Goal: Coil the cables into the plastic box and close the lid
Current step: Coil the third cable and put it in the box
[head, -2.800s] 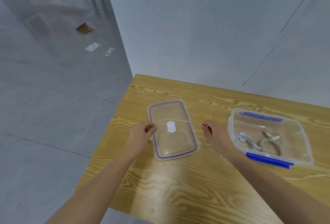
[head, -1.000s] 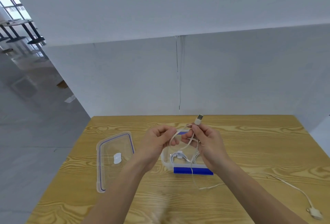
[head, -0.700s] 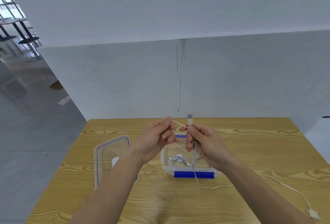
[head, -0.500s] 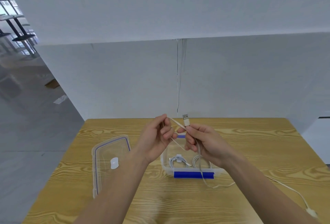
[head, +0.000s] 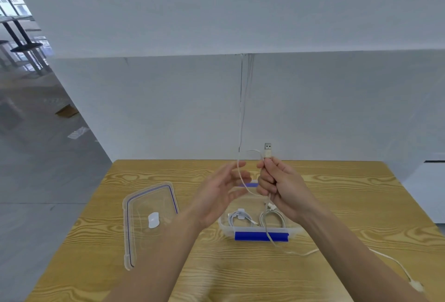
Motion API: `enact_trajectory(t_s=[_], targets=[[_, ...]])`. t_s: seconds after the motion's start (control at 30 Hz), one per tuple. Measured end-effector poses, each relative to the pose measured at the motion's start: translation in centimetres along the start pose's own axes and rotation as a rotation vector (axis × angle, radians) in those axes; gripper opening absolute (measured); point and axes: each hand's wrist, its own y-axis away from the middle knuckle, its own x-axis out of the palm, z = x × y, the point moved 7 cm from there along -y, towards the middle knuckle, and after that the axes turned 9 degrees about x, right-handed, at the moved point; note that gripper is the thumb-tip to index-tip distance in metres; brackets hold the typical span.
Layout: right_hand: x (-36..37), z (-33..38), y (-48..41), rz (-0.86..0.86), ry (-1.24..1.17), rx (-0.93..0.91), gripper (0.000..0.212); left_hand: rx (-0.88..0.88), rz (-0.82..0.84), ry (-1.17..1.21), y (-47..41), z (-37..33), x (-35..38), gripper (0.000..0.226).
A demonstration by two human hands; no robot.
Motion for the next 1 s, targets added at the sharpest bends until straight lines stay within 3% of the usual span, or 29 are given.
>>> enact_trajectory(t_s=[0.13,0.27,0.67,0.83,1.0], targets=[[-0.2,0.6,-0.1,-0.059,-0.063,-0.06,0.026,-0.101,0.217,-0.101,2.1,4.0,2.9,0.049],[-0.9,1.3,0.0,-0.111,-0.016,-0.101,0.027,-0.111,0.377,-0.382,3.7,6.3,4.3,0.025],[-4.1,2.5,0.1,-0.183,-0.009,-0.049,0.023,-0.236,0.106,0.187,4.7,6.3,-3.2,0.028],[-3.9,2.3,-0.1,-0.287,0.099,-0.083,0.023,-0.245,0.012,0.35,4.9,5.3,-4.7,0.027],[-2.8,1.0,-0.3,-0.372,0.277,-0.098,0.02,-0.194,-0.229,0.527,3.4,3.2,-4.6,0.022]])
